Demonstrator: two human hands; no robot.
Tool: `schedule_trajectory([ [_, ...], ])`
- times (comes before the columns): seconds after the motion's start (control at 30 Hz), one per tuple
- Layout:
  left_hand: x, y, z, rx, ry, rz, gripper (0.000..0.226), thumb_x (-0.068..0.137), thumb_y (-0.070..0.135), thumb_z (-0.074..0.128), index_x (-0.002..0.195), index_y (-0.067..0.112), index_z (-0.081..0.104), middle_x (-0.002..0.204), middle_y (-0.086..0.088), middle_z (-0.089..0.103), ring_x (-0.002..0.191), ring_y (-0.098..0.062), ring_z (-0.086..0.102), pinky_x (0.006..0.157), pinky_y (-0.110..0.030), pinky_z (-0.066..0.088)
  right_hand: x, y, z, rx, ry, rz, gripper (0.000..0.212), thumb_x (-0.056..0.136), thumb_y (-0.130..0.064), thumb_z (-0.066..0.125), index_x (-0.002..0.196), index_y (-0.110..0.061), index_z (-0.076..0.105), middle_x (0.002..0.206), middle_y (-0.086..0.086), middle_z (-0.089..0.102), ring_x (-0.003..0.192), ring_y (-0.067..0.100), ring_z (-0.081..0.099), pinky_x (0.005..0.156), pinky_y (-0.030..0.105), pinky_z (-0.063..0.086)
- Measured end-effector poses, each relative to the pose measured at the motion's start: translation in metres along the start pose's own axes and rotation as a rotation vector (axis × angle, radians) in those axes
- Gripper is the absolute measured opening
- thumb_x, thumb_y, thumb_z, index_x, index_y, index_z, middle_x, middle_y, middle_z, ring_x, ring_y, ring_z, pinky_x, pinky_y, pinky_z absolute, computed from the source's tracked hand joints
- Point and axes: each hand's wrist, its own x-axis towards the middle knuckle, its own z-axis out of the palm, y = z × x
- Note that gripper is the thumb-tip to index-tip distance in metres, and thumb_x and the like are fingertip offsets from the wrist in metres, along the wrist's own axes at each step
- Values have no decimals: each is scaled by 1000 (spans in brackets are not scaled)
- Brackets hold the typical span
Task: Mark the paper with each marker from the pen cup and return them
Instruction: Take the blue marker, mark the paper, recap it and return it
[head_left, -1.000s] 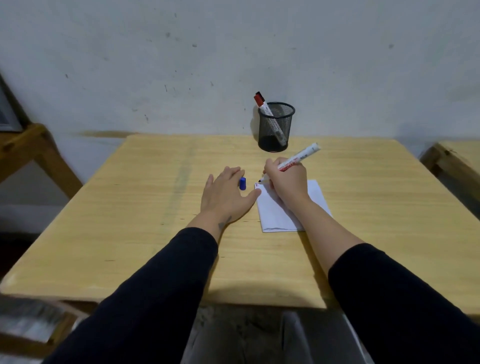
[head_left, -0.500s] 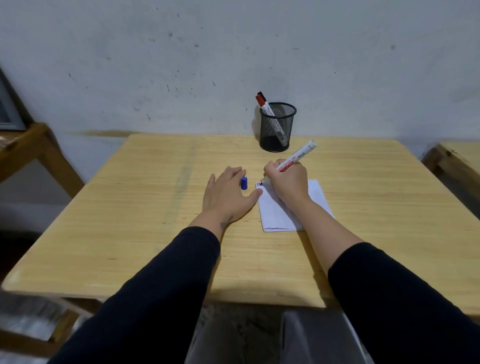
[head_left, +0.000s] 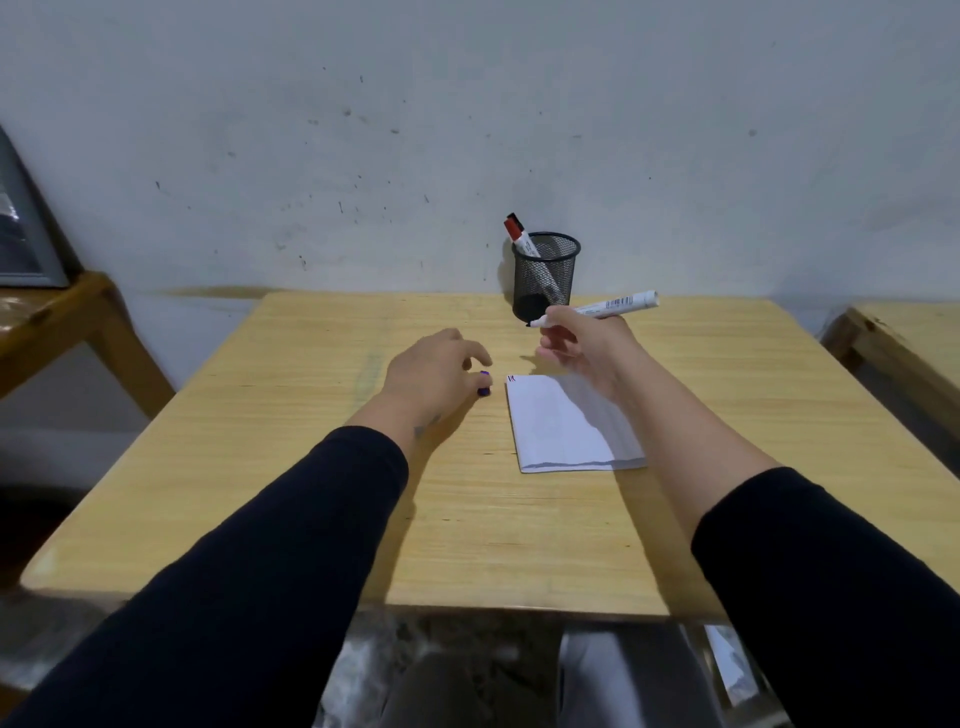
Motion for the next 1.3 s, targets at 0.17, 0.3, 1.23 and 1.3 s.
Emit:
schedule_trajectory([
  [0.17, -3, -1, 8, -278, 42, -114, 9, 84, 30, 66, 89, 23, 69, 88, 4, 68, 82, -16, 61, 62, -28, 47, -10, 8, -4, -42, 0, -13, 14, 88, -12, 65, 95, 1, 65, 78, 12, 67, 64, 16, 63, 69, 26, 59],
  [0.3, 1, 12, -11, -752, 193, -177, 12, 86, 23, 66, 95, 17, 69, 72, 8, 61, 64, -4, 52, 52, -9, 38, -16, -8, -1, -14, -6, -58, 19, 88, -23, 68, 78, -6, 65, 65, 5, 62, 51, 14, 56, 61, 24, 56],
  [1.23, 6, 50, -43, -967, 299, 21, 15, 82, 9, 70, 79, 24, 72, 74, 4, 70, 68, -11, 62, 66, -22, 51, -29, -32, -6, 177, -218, -241, 16, 81, 8, 67, 87, -7, 64, 85, 12, 68, 79, 21, 67, 80, 26, 60],
  [1.3, 7, 49, -41, -962, 313, 24, 15, 82, 9, 69, 81, 24, 72, 75, 4, 70, 68, -9, 62, 64, -20, 52, -28, -32, -5, 152, -223, -246, 14, 81, 6, 68, 90, -4, 65, 86, 12, 68, 79, 21, 66, 79, 26, 60],
])
